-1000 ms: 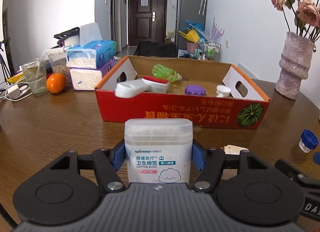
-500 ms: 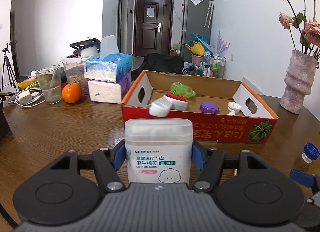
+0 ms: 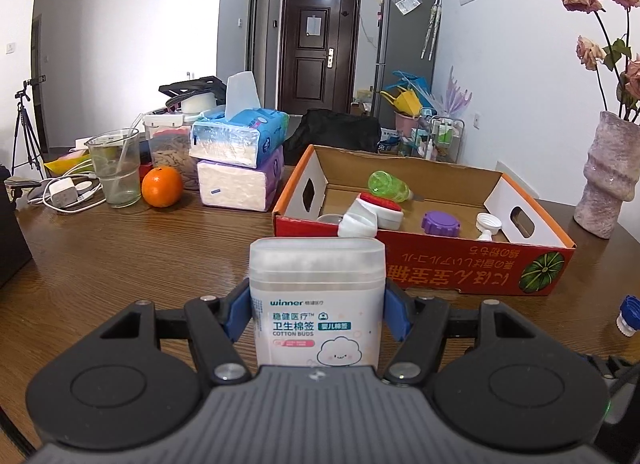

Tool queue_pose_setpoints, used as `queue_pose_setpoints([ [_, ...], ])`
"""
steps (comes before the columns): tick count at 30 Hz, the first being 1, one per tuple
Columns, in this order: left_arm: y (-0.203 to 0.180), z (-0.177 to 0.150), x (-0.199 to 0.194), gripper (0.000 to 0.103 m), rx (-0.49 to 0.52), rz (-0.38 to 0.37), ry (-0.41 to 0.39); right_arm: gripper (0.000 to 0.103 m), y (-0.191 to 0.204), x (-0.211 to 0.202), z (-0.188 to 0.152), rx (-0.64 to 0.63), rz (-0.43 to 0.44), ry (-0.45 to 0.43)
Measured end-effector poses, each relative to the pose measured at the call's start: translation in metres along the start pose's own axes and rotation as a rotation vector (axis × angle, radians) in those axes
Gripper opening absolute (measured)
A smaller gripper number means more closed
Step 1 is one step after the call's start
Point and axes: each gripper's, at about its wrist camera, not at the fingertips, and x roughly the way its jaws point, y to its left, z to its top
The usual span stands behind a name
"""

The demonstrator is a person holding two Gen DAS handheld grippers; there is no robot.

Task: Organize rigid objects
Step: 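Grasp the white cotton buds box with the left gripper while the right grasps the beige plug, then carry the cotton buds box and beige plug over the cardboard box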

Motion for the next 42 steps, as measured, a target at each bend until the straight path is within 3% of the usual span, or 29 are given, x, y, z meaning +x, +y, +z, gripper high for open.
queue_pose_setpoints([
  [2, 0.0, 0.0, 0.0, 0.067, 0.0, 0.001, 0.0, 0.082, 0.002, 0.003, 0.0, -0.002, -0.005, 0.01],
  [5, 0.0, 0.0, 0.0, 0.067, 0.0, 0.001, -0.001, 0.068, 0.001, 0.004, 0.0, -0.002, 0.001, 0.017],
  [12, 0.0, 0.0, 0.0, 0.067, 0.003, 0.001, -0.002, 0.067, 0.001, 0.0, -0.001, -0.014, 0.022, 0.008],
  [26, -0.002, -0.001, -0.004, 0.067, 0.008, -0.001, -0.017, 0.067, -0.007, -0.023, 0.005, 0.018, 0.074, -0.092],
  [42, -0.017, 0.005, -0.035, 0.067, 0.041, -0.022, -0.124, 0.067, -0.019, -0.061, 0.025, 0.045, 0.146, -0.257],
])
